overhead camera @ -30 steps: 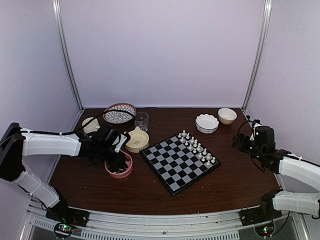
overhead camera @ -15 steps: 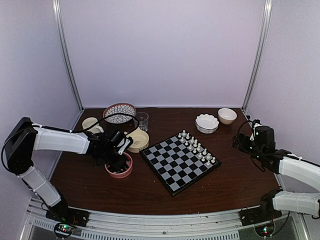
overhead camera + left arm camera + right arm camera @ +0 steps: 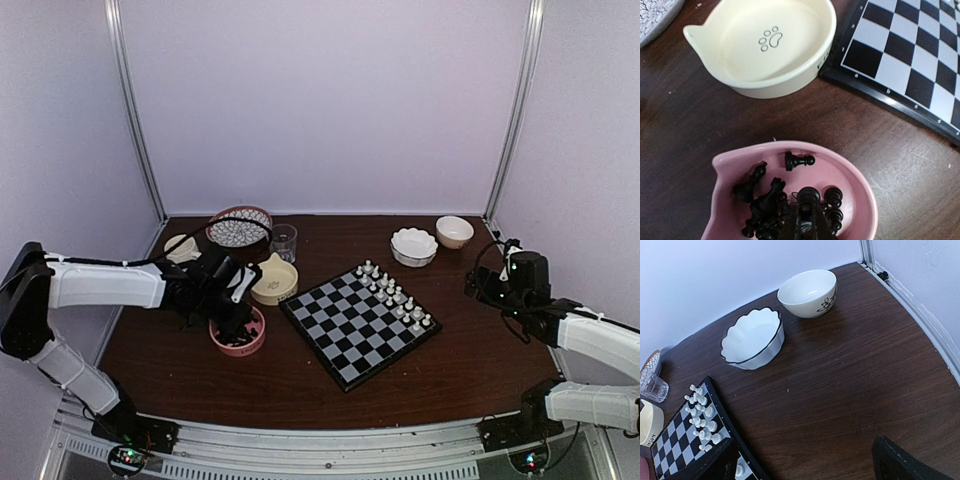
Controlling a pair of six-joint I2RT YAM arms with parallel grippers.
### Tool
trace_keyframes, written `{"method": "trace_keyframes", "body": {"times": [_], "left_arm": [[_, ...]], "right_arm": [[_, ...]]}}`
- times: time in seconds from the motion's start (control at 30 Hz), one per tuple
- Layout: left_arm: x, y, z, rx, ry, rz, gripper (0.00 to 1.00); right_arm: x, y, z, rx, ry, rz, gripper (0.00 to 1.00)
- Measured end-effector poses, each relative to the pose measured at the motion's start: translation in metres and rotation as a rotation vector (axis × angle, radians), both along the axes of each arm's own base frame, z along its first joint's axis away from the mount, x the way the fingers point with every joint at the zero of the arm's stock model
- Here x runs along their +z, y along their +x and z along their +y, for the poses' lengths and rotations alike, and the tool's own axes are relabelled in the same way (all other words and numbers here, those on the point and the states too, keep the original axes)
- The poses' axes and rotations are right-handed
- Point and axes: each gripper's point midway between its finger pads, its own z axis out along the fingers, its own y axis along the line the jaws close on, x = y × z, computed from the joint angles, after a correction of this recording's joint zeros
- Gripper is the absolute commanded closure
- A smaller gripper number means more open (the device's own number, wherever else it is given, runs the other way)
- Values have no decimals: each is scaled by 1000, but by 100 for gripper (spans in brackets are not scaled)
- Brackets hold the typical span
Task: Set up the chess pieces on the board
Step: Pick up the pawn from the storage box.
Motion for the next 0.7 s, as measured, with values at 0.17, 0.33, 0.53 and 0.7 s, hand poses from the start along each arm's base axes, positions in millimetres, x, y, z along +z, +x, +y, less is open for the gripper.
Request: {"method": "trace_keyframes", "body": {"times": [0.17, 0.33, 0.53, 0.7], "left_arm": [[31, -2, 2, -1, -65, -70, 96], [39, -5, -7, -18, -121, -62, 96], [59, 9, -36, -9, -220, -35, 97], [59, 30, -58, 20, -270, -30, 98]], "right_arm": [[0, 0, 0, 0, 0, 2, 4], [0, 0, 0, 1, -1, 1, 4], [0, 0, 0, 2, -3, 1, 4], [-2, 0, 2, 9, 0, 6, 4]]}}
